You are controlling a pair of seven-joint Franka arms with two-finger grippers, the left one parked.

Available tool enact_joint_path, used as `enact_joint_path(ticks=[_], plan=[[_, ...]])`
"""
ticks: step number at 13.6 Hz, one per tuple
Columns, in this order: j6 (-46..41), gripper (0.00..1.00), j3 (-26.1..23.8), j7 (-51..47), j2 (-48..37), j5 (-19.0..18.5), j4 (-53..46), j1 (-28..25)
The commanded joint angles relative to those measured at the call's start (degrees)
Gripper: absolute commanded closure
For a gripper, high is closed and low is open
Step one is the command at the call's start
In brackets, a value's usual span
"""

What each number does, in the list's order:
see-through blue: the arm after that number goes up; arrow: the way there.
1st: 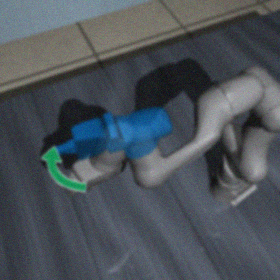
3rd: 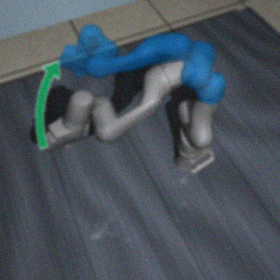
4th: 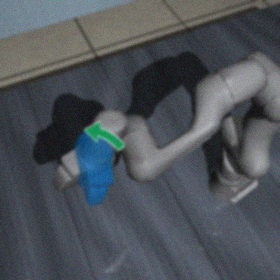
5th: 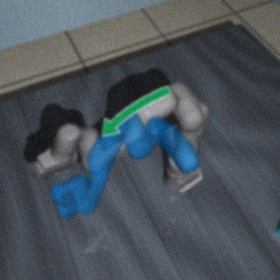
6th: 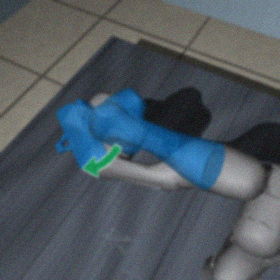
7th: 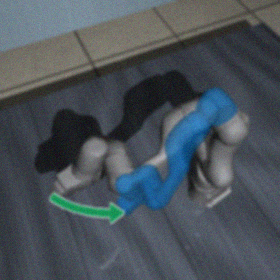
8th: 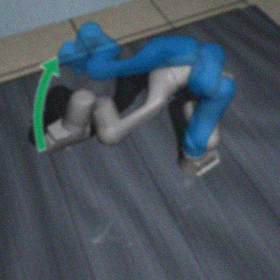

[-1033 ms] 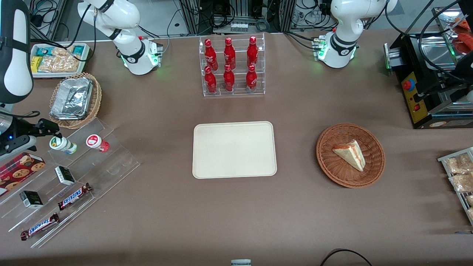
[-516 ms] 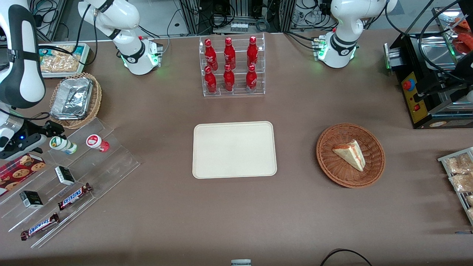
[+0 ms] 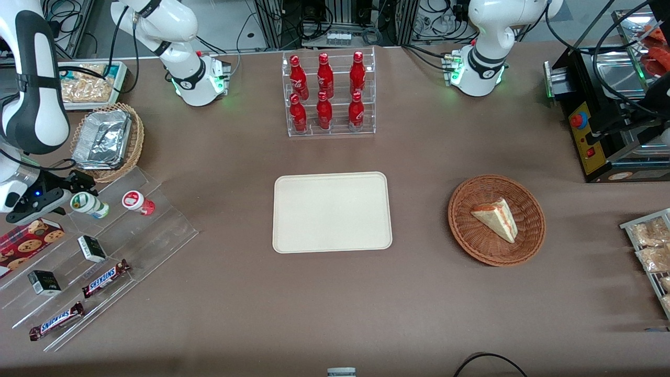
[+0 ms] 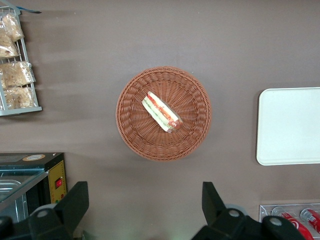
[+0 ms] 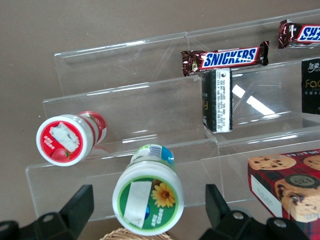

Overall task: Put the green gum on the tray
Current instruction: 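Close the right gripper around the green-labelled gum tub and lift it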

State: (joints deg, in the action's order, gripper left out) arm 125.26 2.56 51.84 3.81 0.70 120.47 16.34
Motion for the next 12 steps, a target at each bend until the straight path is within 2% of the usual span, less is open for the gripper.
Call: enact_joint_path(ticks=[1, 5, 7, 8, 10, 11, 12], plan=[[1.39, 0.01, -0.36, 0.55, -1.26, -0.52, 1.78, 0.8], [1.83, 0.04, -0.36, 0.55, -1.35, -0.52, 2.4, 0.8], [1.83, 0.13, -0.36, 0.63, -1.35, -0.52, 2.75, 0.8], [1.83, 0.28, -0.36, 0.89, -1.35, -0.52, 2.75, 0.8], [1.74, 0.82, -0.36, 1.16, -1.35, -0.52, 2.75, 0.8], [1.65, 1.0, -0.36, 1.16, -1.27, -0.52, 2.66, 0.8], [1.39, 1.0, -0.36, 1.07, -1.27, -0.52, 2.49, 0.71]])
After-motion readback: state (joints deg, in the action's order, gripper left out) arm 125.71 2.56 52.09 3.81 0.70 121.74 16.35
